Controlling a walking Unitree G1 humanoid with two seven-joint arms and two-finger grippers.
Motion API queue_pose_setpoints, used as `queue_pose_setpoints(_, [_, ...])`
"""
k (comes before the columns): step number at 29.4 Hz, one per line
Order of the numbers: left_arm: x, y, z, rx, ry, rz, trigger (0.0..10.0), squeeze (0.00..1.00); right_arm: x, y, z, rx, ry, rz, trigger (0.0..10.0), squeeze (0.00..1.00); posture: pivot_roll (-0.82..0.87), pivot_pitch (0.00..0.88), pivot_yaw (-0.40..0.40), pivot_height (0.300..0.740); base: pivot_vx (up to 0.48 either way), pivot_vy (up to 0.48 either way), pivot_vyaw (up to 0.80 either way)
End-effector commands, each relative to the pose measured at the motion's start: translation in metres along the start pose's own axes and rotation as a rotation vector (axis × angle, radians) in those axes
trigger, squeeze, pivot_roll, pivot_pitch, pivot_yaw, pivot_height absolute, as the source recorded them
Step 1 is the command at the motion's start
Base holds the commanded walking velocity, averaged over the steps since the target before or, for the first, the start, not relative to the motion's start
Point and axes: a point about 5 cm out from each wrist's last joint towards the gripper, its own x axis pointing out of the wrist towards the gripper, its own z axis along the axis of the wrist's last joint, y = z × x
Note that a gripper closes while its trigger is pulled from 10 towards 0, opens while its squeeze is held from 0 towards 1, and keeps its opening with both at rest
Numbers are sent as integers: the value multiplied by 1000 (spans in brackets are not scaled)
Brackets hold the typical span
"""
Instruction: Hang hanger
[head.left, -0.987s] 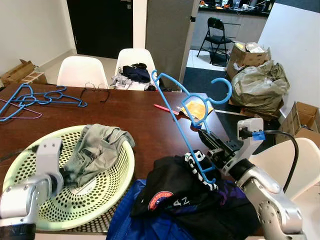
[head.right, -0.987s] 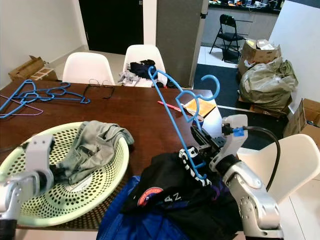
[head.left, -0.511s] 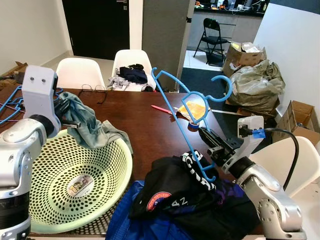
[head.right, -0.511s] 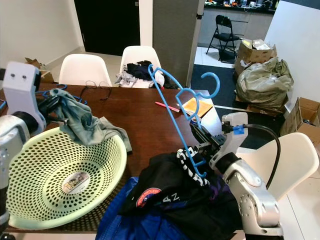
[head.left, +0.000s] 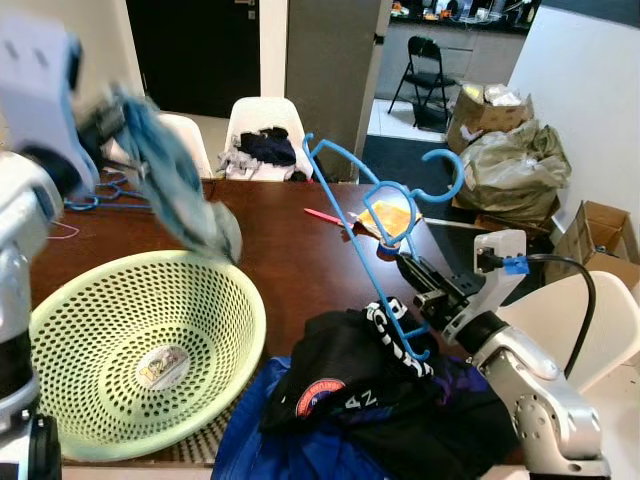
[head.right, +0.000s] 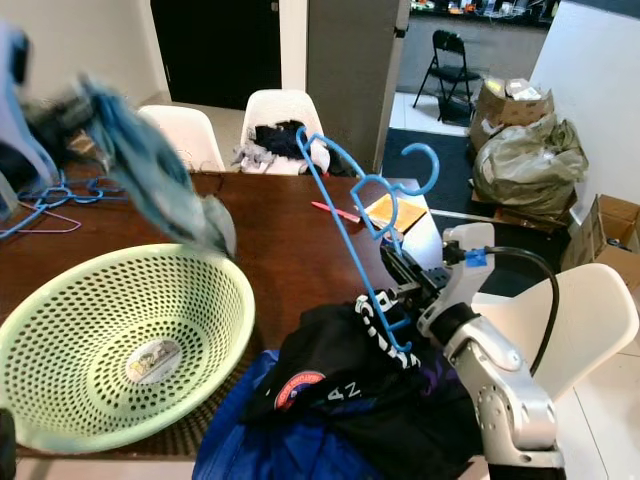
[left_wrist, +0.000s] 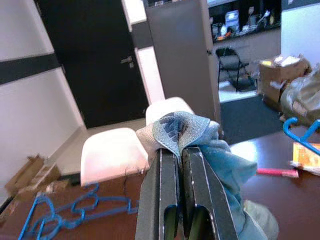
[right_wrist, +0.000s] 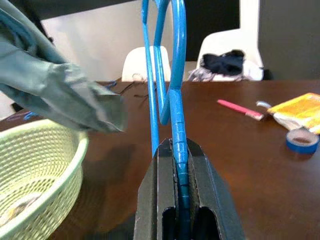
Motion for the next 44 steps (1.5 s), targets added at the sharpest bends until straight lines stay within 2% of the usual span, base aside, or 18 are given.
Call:
queue_pose_setpoints(1, [2, 4, 19, 67, -64, -6, 10000, 0, 0, -2, -1, 3, -6, -8, 10000, 0, 40, 0, -59, 740, -480, 0, 0])
queue_pose_setpoints(9, [8, 13, 35, 105, -122, 19, 10000, 0, 1, -2, -1, 6, -8, -7, 10000, 0, 40, 0, -60, 740, -480, 0, 0])
queue_pose_setpoints(16, [10, 15, 45, 67, -171, 22, 10000, 0, 1, -2, -1, 9, -10, -8, 10000, 0, 39, 0, -60, 740, -480, 0, 0])
queue_pose_setpoints(22, [13, 5, 50, -7, -203, -36, 10000, 0, 0, -2, -1, 13, -14, -10, 10000, 0, 38, 0, -56, 740, -480, 0, 0])
queue_pose_setpoints(26, [16, -33, 46, -129, -220, -187, 10000, 0, 1, -4, 1, 59, -42, -26, 10000, 0, 39, 0, -53, 740, -480, 0, 0])
queue_pose_setpoints(28, [16, -33, 46, -129, -220, -187, 10000, 0, 1, -4, 1, 59, -42, -26, 10000, 0, 39, 0, -53, 740, -480, 0, 0])
queue_pose_setpoints(29, [17, -65, 25, -216, -160, -288, 10000, 0, 2, -11, -5, 48, 6, -84, 10000, 0, 37, 0, -50, 740, -480, 0, 0])
queue_pose_setpoints(31, [17, -65, 25, -216, -160, -288, 10000, 0, 2, -11, -5, 48, 6, -84, 10000, 0, 37, 0, -50, 740, -480, 0, 0])
queue_pose_setpoints(32, [15, -81, 9, -249, -110, -329, 10000, 0, 1, -16, -10, 15, 51, -125, 10000, 0, 37, 0, -50, 740, -304, 0, -800])
queue_pose_setpoints(33, [15, -81, 9, -249, -110, -329, 10000, 0, 1, -16, -10, 15, 51, -125, 10000, 0, 37, 0, -50, 740, -304, 0, -800])
queue_pose_setpoints(34, [6, -108, -36, -230, 40, -387, 10000, 0, -6, -35, -25, -22, 155, -261, 10000, 0, 33, 0, -46, 740, 0, 0, -800])
queue_pose_setpoints(35, [6, -108, -36, -230, 40, -387, 10000, 0, -6, -35, -25, -22, 155, -261, 10000, 0, 33, 0, -46, 740, 0, 0, -800])
queue_pose_setpoints(37, [-5, -126, -73, -199, 162, -424, 10000, 0, -14, -50, -35, -63, 223, -371, 10000, 0, 28, 0, -48, 740, 0, 0, -800])
queue_pose_setpoints(38, [-5, -126, -73, -199, 162, -424, 10000, 0, -14, -50, -35, -63, 223, -371, 10000, 0, 28, 0, -48, 740, 0, 0, -800])
queue_pose_setpoints(40, [-20, -142, -108, -281, 274, -456, 10000, 0, -22, -60, -40, -97, 263, -428, 10000, 0, 23, 0, -51, 740, 0, 0, -800])
queue_pose_setpoints(42, [-20, -142, -108, -281, 274, -456, 10000, 0, -22, -60, -40, -97, 263, -428, 10000, 0, 23, 0, -51, 740, 0, 0, -800])
queue_pose_setpoints(43, [-33, -151, -129, -291, 341, -476, 10000, 0, -26, -63, -42, -112, 283, -450, 10000, 0, 9, 0, -47, 740, 0, 0, -800])
queue_pose_setpoints(44, [-33, -151, -129, -291, 341, -476, 10000, 0, -26, -63, -42, -112, 283, -450, 10000, 0, 9, 0, -47, 740, 0, 0, -800])
